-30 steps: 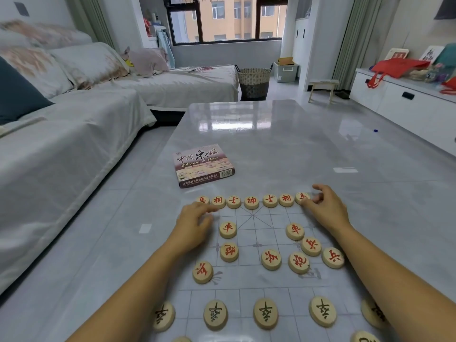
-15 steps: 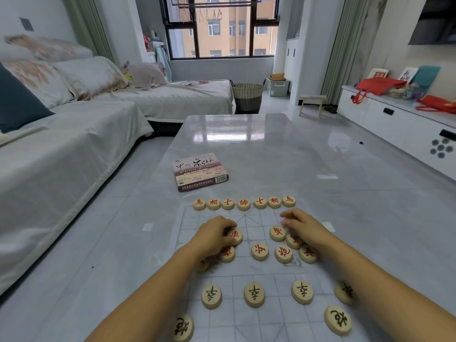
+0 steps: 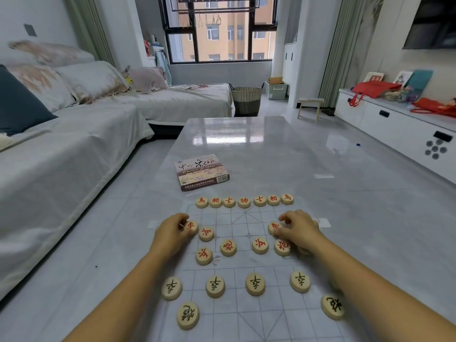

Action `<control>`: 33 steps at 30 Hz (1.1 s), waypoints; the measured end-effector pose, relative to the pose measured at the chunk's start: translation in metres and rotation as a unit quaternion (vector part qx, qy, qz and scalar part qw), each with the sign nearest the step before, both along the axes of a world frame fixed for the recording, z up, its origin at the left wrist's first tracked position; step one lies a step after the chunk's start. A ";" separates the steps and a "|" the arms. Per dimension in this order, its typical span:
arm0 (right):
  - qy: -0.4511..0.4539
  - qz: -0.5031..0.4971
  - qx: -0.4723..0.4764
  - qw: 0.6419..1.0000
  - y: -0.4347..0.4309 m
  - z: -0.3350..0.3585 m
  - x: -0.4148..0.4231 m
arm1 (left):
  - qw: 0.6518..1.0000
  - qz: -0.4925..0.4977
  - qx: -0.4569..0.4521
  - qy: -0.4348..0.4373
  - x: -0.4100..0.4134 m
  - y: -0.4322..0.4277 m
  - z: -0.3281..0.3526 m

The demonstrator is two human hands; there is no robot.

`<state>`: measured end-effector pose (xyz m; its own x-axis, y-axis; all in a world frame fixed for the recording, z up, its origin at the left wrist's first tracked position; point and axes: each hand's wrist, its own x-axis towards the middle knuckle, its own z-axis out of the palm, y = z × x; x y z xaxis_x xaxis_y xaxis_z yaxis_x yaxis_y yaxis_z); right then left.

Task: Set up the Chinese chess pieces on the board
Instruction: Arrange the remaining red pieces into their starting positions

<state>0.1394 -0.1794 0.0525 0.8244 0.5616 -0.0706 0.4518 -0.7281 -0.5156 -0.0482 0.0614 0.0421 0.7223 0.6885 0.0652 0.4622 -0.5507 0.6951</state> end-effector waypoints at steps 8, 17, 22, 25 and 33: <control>-0.106 -0.008 -0.036 0.994 0.013 0.001 0.006 | 0.998 0.008 -0.005 -0.060 -0.008 0.006 -0.016; -0.023 -0.066 -0.035 0.997 -0.043 -0.013 0.060 | 0.997 0.007 0.046 -0.055 -0.004 0.010 -0.022; -0.054 -0.085 0.023 0.995 -0.040 -0.021 0.069 | 0.997 0.007 0.049 -0.057 -0.004 0.009 -0.022; -0.055 -0.117 0.027 0.991 -0.027 -0.020 0.078 | 0.997 0.003 0.048 -0.063 -0.004 0.009 -0.022; -0.048 -0.155 0.067 0.984 -0.007 -0.021 0.097 | 0.997 0.006 0.048 -0.059 -0.002 0.010 -0.024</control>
<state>0.2368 -0.1863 0.0313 0.9572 0.2801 0.0735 0.2693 -0.7674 -0.5819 -0.0501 0.0716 0.0178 0.6971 0.6839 0.2153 0.3879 -0.6123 0.6889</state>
